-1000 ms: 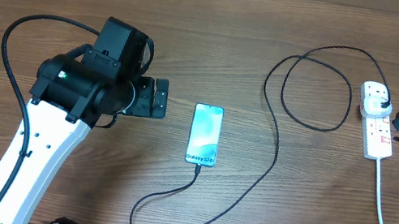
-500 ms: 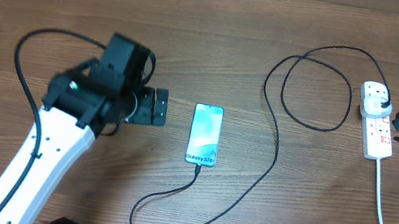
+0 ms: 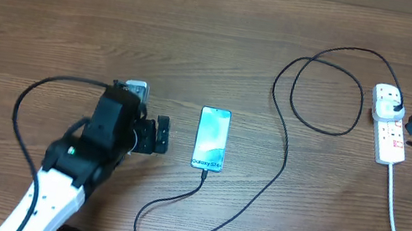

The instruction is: Plug charger to phone and switch on socket

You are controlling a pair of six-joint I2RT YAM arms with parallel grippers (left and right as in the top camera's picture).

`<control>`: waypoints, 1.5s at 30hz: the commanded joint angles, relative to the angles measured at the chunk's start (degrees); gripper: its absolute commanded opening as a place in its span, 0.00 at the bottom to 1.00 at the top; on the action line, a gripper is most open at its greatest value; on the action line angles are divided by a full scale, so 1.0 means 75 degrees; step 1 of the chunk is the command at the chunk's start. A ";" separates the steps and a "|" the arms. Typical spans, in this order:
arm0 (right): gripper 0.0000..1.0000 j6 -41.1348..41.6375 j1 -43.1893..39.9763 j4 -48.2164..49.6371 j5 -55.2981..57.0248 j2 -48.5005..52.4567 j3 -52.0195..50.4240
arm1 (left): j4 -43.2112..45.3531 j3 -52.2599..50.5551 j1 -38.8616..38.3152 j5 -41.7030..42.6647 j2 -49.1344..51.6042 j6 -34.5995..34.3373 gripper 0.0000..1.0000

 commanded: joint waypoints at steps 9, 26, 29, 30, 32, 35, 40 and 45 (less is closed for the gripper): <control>1.00 0.0003 -0.0015 0.0020 0.0050 -0.0061 -0.0026 | 0.2515 -0.2259 0.0047 0.0367 -0.2194 0.0600 0.99; 1.00 0.0000 -0.0015 0.0017 0.0050 -0.0061 -0.0026 | 0.6878 -0.5453 0.0064 0.1043 -0.4692 0.1527 1.00; 1.00 0.0000 -0.0015 0.0020 0.0050 -0.0061 -0.0026 | 0.6714 -0.5453 0.0219 0.0906 -0.4928 0.1545 0.99; 1.00 0.0003 -0.0015 0.0017 0.0050 -0.0061 -0.0026 | 0.6691 -0.5453 0.0297 0.0906 -0.4986 0.1545 1.00; 1.00 0.0000 -0.0015 0.0017 0.0050 -0.0061 -0.0026 | 0.6604 -0.5453 0.0513 0.0906 -0.5094 0.1547 0.99; 1.00 0.0000 -0.0015 0.0017 0.0050 -0.0061 -0.0026 | 0.6391 -0.5453 0.0831 0.0906 -0.5202 0.1547 0.99; 1.00 0.0000 -0.0015 0.0017 0.0050 -0.0061 -0.0026 | 0.5543 -0.5453 0.1381 0.0886 -0.5525 0.1547 1.00; 1.00 0.0003 -0.0015 0.0017 0.0050 -0.0061 -0.0026 | 0.4371 -0.5455 0.1725 0.0434 -0.6228 0.1556 0.99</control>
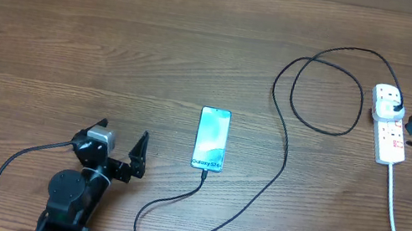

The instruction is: Plug charger to phone and switch on socket

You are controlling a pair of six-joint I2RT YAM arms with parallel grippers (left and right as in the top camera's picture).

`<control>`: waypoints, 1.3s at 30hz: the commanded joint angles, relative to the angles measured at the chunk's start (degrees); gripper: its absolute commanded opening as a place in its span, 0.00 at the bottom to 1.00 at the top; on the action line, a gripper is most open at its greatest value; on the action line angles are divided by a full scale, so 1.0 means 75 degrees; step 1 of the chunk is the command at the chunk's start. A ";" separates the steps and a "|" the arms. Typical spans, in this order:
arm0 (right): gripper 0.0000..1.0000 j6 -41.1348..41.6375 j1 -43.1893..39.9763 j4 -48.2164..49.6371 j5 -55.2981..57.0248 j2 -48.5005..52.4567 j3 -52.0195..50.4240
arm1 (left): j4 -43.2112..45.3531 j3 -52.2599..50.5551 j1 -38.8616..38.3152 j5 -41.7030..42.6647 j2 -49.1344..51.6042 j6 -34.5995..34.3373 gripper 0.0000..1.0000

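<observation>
The phone (pixel 211 139) lies face up mid-table with its screen lit. A black cable (pixel 276 175) runs from its near end in loops to the plug (pixel 390 100) seated in the white socket strip (pixel 389 127) at the right. My left gripper (pixel 137 156) is near the front left, its fingers apart and empty, left of the phone. My right gripper hovers beside the strip's right side; its dark fingers are hard to read.
The strip's white lead trails toward the front right edge. The left arm's own black cable (pixel 9 170) loops at the front left. Bare wooden tabletop fills the far half.
My left arm has pulled back toward the front edge, its gripper now lower and farther from the phone. The phone, cable, strip and right gripper have not moved.
</observation>
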 commanded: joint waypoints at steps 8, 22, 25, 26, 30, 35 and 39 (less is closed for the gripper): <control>1.00 0.0003 -0.0015 0.0017 0.0044 -0.0061 -0.0026 | -0.1005 -0.0032 0.0606 -0.0624 -0.1979 0.0259 1.00; 1.00 0.0006 -0.0015 0.0017 0.0044 -0.0061 -0.0026 | -0.1014 -0.0029 0.0688 -0.0565 -0.1985 0.1142 0.99; 1.00 0.0006 -0.0015 0.0017 0.0044 -0.0061 -0.0026 | -0.1017 -0.0032 0.0691 -0.0592 -0.1985 0.1139 0.99; 1.00 0.0006 -0.0015 0.0017 0.0044 -0.0061 -0.0026 | -0.1017 -0.0029 0.0691 -0.0592 -0.1985 0.1142 1.00; 1.00 0.0006 -0.0015 0.0017 0.0044 -0.0061 -0.0026 | -0.1017 -0.0029 0.0697 -0.0595 -0.1985 0.1142 0.99; 1.00 0.0006 -0.0015 0.0017 0.0044 -0.0061 -0.0026 | -0.1000 -0.0029 0.0697 -0.0592 -0.1985 0.1142 1.00; 1.00 0.0003 -0.0015 0.0017 0.0044 -0.0061 -0.0026 | -0.1000 -0.0029 0.0694 -0.0592 -0.1985 0.1139 1.00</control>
